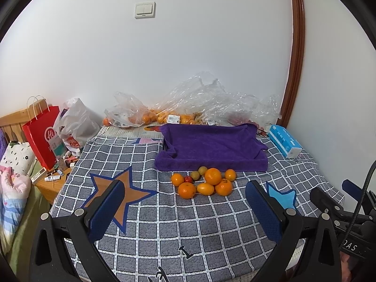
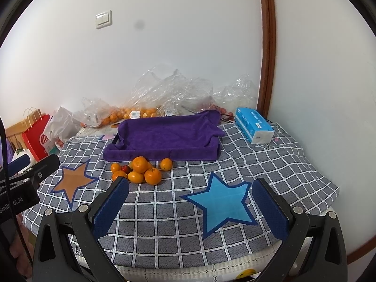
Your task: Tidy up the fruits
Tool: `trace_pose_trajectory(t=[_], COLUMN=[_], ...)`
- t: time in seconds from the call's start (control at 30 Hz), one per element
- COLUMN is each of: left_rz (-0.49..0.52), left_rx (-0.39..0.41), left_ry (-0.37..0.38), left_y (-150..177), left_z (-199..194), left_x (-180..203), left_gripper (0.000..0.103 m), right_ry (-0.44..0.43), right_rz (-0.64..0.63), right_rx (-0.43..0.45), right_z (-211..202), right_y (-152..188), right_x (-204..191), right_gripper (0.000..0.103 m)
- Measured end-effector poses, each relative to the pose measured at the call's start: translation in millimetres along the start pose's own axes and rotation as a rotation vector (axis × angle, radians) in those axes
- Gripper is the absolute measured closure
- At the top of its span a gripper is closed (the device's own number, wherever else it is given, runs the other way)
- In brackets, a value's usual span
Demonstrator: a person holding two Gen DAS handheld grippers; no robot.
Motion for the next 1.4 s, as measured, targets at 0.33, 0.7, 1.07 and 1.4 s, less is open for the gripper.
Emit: trace_pose_trajectory(t=[0.33, 0.7, 1.07, 1.4], left_rz=[-0.01, -0.044, -0.079, -0.09], left_rx=[-0.021, -0.098, -0.18, -0.244], left_ry=[-0.03, -0.051, -0.061, -0.075], left_y=[0, 13, 26, 41], left_z=[29, 89, 149, 183], left_x=[-16, -37, -62, -84], left_gripper=[0.0, 0.0, 0.001, 0.004], right_ry=[0.045, 0.043, -0.022, -0.163], right_rz=[-0.011, -0.035, -0.009, -0.015], right_rx=[-0.04, -0.124, -0.165, -0.22], right_z=[30, 90, 151, 193], right_y=[0, 12, 23, 32], right_x=[1, 1, -5, -41], right_gripper=[0.0, 0.0, 0.001, 0.029])
Point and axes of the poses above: each gripper's, at about its wrist camera, not at the fingertips, and z roughly the way its jaws point, x to its right, y to its underside, the point moved 9 cm from there along z, roughly the way its jaws point, and after that the axes turned 7 degrees about -z, right-handed, at the moved point
